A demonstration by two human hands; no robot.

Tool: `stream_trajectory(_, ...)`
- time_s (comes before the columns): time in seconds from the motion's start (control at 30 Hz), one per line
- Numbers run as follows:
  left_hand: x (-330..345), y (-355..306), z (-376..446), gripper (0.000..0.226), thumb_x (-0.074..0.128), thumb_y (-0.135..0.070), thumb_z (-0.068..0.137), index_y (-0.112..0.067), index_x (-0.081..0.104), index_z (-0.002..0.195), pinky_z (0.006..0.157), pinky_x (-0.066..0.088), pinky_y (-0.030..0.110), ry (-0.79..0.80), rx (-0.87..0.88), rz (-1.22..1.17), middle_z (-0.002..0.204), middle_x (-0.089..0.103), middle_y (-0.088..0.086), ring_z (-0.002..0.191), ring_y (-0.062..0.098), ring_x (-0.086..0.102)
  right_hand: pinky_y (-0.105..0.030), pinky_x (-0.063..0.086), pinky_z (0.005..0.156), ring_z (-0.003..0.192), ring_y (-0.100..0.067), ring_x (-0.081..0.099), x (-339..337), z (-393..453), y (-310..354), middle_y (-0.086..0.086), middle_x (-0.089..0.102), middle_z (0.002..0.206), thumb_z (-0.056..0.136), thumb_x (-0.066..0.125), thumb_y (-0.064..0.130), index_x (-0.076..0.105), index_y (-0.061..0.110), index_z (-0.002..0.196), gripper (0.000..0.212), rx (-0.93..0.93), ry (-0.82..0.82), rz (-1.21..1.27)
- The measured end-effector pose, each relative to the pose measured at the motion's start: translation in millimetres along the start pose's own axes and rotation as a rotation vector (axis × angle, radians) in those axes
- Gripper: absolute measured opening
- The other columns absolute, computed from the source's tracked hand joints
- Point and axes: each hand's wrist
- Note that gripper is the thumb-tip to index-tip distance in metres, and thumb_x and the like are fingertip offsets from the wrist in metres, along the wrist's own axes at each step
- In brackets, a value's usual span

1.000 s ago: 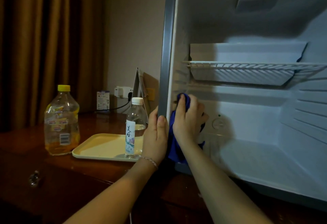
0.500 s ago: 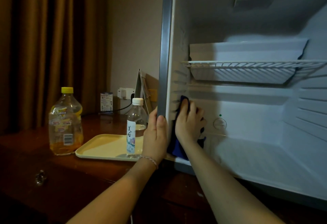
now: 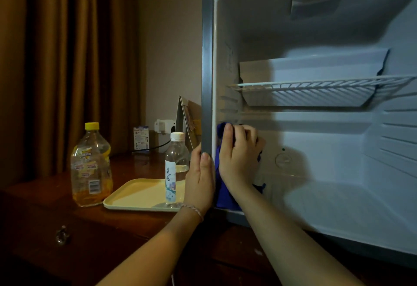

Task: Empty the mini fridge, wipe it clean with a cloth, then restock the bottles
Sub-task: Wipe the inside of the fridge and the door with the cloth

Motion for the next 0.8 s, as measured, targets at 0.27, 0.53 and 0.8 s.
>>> stream_trajectory(0.27,4,10,8,0.026,0.027,-0.031,0.106,-0.028,0.038,0.129,0.069,0.033,-0.006,-0.031,-0.018,0.046,0.099,0.048,-0.021,0.081,-0.032,0.044,-0.035,0.035,0.075,0.116,-0.034,0.043,18,19,-23,-0.008,0.056,0.121,0.100,0.031,0.047,0.062,0.016,0.111,0.045,0.110,0.075,-0.012)
stream_trajectory(0.53,7,12,9,0.039,0.025,-0.046,0.102,-0.027,0.040,0.132,0.065,0.036,-0.001,-0.079,-0.026,0.078,0.093,0.053,-0.013,0.078,-0.020,0.051,-0.051,0.037,0.099,0.119,-0.040,0.045,25,21,-54,-0.019,0.049,0.127,0.105,0.031,0.041,0.050,0.010,0.121,0.040,0.356,0.296,-0.114)
stream_trajectory(0.8,9,11,8,0.063,0.022,-0.057,0.097,-0.009,0.045,0.131,0.069,0.041,0.017,-0.114,-0.014,0.111,0.087,0.053,-0.007,0.073,-0.007,0.053,-0.043,0.033,0.084,0.120,-0.040,0.044,3,9,-33,-0.016,0.047,0.129,0.104,0.026,0.048,0.045,0.014,0.115,0.040,0.401,0.395,-0.123)
Point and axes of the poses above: each hand's wrist, its own z-axis towards the middle knuckle, its own x-axis out of the palm, y = z × x
